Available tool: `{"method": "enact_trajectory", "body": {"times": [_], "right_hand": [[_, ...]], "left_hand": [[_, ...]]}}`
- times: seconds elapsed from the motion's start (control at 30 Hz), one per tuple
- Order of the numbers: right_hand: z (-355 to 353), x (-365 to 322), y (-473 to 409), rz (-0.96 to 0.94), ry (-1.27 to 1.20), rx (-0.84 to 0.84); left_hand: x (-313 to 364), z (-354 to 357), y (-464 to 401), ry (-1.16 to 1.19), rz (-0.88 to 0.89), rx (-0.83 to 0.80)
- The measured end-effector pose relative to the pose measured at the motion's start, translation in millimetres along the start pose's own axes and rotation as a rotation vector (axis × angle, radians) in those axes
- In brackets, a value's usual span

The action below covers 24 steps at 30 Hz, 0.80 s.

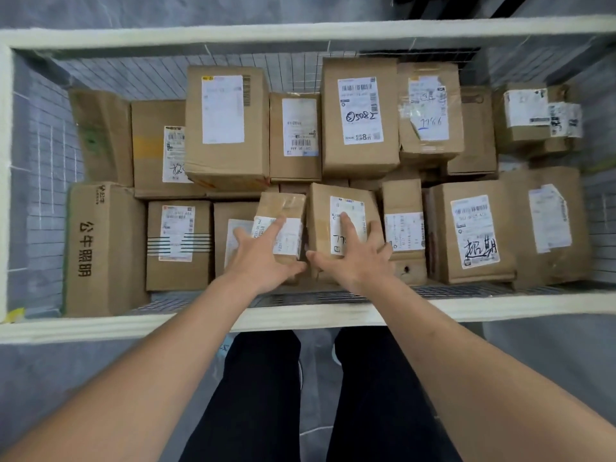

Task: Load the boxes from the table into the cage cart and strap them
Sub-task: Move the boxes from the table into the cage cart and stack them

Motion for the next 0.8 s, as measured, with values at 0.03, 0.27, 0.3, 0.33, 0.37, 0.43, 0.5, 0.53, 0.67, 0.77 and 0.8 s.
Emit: {"method": "enact_trajectory", "body": {"times": [0.03, 0.27, 0.3, 0.33, 0.37, 0.43, 0.5, 0.53, 0.67, 0.77, 0.8], "right_hand": [[1.8, 3.6, -4.4, 0.009, 0.029, 0.000], [19.9, 17.4, -24.7, -0.026, 0.402, 0.067], [22.4, 17.0, -25.9, -0.052, 0.467, 0.086], [23.8, 14.3, -27.3, -0.100, 0.521, 0.116], [24.2, 10.0, -28.7, -0.165, 0.550, 0.150], [27.1, 1.6, -30.3, -0.294, 0.529, 0.143], [32.2, -1.1, -33.0, -0.330, 0.405, 0.040], [33.4, -1.1, -34.1, -0.313, 0.351, -0.006], [30.4, -2.9, -37.9, -0.266, 0.310, -0.034], [28.7, -4.4, -34.4, -0.237, 0.278, -0.069], [27.0, -5.4, -31.7, -0.230, 0.259, -0.075]], "left_hand": [[2.0, 4.4, -4.3, -0.007, 0.013, -0.021], [5.1, 34.1, -36.2, -0.159, 0.146, -0.108], [6.1, 35.0, -37.8, -0.190, 0.163, -0.098], [7.6, 34.9, -37.8, -0.221, 0.182, -0.083], [9.4, 34.5, -36.6, -0.253, 0.201, -0.062], [14.7, 30.5, -33.1, -0.332, 0.261, 0.049], [27.0, 27.0, -32.2, -0.413, 0.409, 0.218], [32.4, 30.1, -32.8, -0.478, 0.482, 0.251], [37.6, 46.8, -43.1, -0.583, 0.528, 0.175], [41.1, 41.2, -41.6, -0.551, 0.512, 0.141], [42.3, 37.1, -39.7, -0.545, 0.507, 0.125]]}}
Point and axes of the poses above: each hand's wrist, its own y-axis away from the middle knuckle, its own z-axis out of the palm, x = y × z, the point moved 7 cm from there along -y, towards the middle knuckle, and after that the axes turned 10 degrees about -y, right-handed, at the moved point
